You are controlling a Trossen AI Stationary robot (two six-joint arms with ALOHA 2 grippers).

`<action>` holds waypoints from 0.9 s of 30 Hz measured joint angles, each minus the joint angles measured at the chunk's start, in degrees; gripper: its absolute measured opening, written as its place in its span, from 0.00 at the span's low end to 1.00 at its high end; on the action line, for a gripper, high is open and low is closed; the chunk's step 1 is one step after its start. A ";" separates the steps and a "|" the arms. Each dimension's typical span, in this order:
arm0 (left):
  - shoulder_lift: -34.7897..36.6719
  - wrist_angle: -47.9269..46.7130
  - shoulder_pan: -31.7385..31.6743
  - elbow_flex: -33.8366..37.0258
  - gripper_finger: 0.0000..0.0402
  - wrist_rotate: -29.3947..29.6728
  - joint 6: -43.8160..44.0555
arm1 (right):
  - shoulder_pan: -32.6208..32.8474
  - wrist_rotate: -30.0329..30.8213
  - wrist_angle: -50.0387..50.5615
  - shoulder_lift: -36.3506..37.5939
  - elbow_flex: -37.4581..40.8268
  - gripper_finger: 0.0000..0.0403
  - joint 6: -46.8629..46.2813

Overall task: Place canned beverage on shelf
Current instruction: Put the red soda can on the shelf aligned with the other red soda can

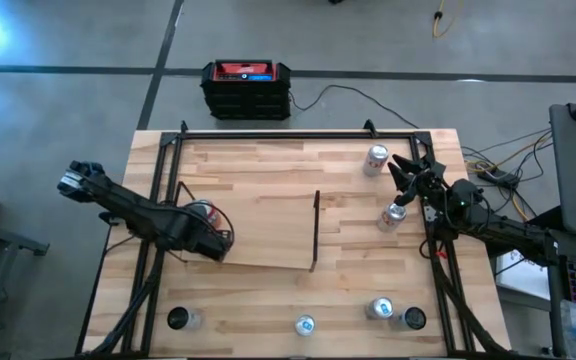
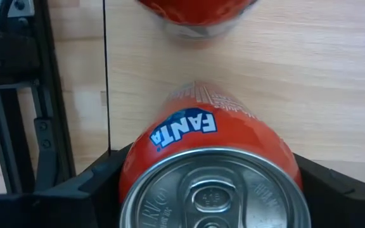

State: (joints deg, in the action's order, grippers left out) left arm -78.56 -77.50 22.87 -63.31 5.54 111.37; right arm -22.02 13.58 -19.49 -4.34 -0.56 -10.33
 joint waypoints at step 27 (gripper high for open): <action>0.01 -0.08 -0.04 1.76 0.75 1.45 1.68 | 0.00 -0.01 0.00 0.00 0.00 0.39 0.00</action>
State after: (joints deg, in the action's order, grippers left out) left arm -78.55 -77.58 22.83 -61.56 6.99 113.06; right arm -22.02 13.57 -19.49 -4.34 -0.56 -10.33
